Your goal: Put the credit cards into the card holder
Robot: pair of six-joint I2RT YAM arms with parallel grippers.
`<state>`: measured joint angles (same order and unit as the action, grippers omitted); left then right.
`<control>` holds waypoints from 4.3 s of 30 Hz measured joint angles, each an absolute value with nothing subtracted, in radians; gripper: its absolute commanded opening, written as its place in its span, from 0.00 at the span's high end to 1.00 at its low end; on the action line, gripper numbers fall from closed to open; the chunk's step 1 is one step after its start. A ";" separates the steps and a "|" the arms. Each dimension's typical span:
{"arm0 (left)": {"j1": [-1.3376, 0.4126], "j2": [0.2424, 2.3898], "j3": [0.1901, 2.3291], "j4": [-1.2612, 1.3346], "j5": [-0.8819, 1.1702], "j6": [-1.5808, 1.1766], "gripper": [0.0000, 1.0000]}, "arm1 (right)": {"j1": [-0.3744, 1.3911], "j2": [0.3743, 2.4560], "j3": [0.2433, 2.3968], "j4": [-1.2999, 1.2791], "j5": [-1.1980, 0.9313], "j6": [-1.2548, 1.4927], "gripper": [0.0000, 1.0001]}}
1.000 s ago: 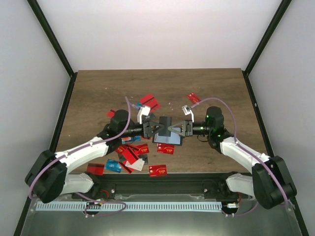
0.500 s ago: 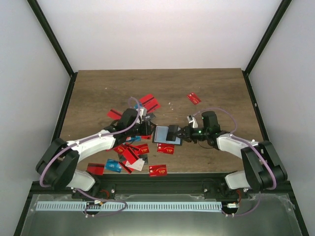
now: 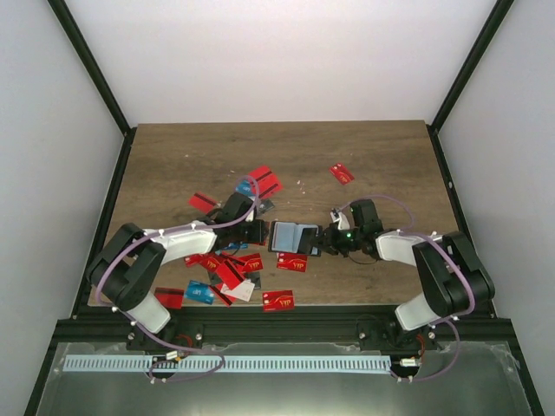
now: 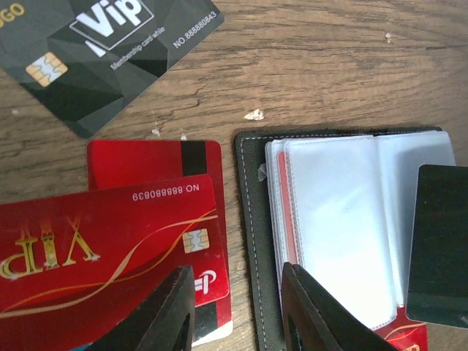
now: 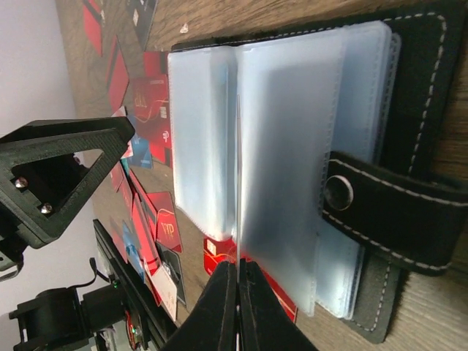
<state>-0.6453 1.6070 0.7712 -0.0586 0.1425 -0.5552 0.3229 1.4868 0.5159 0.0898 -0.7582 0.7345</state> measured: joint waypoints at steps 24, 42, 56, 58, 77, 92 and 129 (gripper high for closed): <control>-0.644 1.682 0.817 -0.089 0.163 -0.515 0.80 | 0.323 1.582 0.579 0.115 -0.795 0.719 0.99; -0.644 1.705 0.819 -0.091 0.200 -0.511 0.82 | 0.323 1.650 0.595 0.175 -0.847 0.739 0.99; -0.644 1.712 0.819 -0.083 0.228 -0.504 0.83 | 0.323 1.714 0.609 0.233 -0.889 0.767 0.99; -0.644 1.714 0.820 -0.079 0.232 -0.501 0.84 | 0.323 1.718 0.612 0.237 -0.894 0.768 0.99; -0.644 1.723 0.825 -0.070 0.249 -0.497 0.85 | 0.323 1.689 0.606 0.276 -0.869 0.795 0.99; -0.644 1.723 0.825 -0.070 0.254 -0.498 0.85 | 0.341 1.738 0.599 0.327 -0.890 0.832 0.99; -0.650 1.727 0.824 -0.068 0.257 -0.505 0.89 | 0.424 1.905 0.702 0.455 -0.938 0.938 0.99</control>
<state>-0.6498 1.7271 0.8238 -0.0681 0.2565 -0.5053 0.4236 1.9045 0.7017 0.4553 -0.9379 0.9379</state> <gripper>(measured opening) 0.116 0.019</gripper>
